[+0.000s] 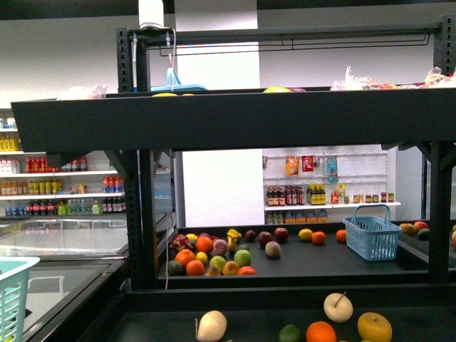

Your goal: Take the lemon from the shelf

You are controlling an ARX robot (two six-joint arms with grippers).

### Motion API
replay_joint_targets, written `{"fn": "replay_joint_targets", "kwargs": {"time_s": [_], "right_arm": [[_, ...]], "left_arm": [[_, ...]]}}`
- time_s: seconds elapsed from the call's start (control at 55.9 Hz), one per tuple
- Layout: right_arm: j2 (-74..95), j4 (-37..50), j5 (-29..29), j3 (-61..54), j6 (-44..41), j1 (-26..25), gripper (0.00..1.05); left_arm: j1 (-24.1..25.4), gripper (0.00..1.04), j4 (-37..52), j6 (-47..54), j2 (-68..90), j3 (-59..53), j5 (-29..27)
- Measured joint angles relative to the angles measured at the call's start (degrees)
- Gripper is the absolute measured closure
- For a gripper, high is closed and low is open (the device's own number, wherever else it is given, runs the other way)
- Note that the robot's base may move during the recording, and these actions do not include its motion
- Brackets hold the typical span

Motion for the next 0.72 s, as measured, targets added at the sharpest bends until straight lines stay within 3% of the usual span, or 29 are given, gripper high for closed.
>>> {"fn": "replay_joint_targets", "kwargs": {"time_s": [0.715], "right_arm": [[0.0, 0.0, 0.0, 0.0, 0.0, 0.0, 0.07]], "left_arm": [[0.0, 0.08, 0.0, 0.0, 0.0, 0.0, 0.0]]}}
